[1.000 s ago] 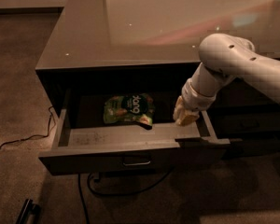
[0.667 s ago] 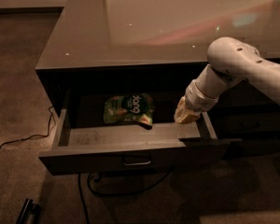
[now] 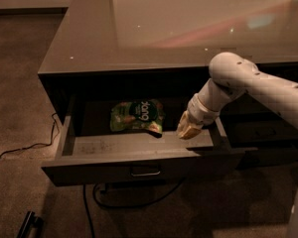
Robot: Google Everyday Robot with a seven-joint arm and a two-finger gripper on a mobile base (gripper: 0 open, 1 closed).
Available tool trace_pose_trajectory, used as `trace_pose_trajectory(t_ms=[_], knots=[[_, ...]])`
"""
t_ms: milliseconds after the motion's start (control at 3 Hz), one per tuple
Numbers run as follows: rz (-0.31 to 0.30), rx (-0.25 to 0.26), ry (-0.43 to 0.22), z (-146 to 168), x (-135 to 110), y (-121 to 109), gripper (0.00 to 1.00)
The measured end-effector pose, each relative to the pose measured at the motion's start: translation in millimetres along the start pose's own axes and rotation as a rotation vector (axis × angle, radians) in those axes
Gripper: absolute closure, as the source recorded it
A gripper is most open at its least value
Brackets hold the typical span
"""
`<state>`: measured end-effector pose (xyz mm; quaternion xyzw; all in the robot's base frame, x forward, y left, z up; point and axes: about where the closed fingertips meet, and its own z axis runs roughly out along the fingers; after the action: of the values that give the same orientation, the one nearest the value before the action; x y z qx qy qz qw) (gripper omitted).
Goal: Open top drawer
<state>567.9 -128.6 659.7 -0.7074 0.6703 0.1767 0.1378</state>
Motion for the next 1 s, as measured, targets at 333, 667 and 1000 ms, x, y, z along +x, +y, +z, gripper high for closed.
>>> trace_pose_trajectory(t_ms=[333,667,1000], knots=[[-0.007,-0.015,0.001,9.9,-9.5,9.1,1.00],[-0.004,-0.027,0.013,15.7,-12.6,32.5,1.00],[0.004,-0.033,0.012,19.0,-13.2,45.8,1.00]])
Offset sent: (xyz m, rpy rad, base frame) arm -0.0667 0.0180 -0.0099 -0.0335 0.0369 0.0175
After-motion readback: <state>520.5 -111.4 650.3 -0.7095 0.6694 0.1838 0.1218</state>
